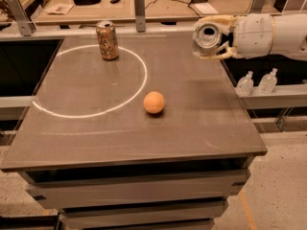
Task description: Knock 7up can over
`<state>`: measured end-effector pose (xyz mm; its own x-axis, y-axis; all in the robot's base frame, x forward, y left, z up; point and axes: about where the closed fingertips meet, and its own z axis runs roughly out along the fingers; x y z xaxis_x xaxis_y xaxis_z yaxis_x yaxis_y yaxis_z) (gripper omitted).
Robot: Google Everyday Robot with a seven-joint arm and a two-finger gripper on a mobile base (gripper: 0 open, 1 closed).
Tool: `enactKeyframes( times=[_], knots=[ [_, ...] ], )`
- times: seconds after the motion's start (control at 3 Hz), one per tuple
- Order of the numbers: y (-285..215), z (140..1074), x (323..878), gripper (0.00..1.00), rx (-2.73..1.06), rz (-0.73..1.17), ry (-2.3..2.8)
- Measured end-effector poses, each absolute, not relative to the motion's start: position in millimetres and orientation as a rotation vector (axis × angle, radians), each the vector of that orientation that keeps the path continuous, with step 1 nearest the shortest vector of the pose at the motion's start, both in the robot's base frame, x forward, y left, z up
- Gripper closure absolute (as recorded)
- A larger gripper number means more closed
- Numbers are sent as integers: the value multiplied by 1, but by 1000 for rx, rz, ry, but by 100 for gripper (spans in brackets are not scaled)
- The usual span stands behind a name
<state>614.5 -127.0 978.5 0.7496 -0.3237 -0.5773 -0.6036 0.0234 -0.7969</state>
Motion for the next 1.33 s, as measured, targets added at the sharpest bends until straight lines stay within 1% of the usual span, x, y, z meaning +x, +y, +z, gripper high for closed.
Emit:
enactKeyframes(
  times=[0.33,1.0,1.33],
  knots=[
    [-112,946,614,100,-1741,88,645],
    [-94,877,682,100,-1964,-184,338],
    [-93,866,695,100,-2039,-273,246]
  ],
)
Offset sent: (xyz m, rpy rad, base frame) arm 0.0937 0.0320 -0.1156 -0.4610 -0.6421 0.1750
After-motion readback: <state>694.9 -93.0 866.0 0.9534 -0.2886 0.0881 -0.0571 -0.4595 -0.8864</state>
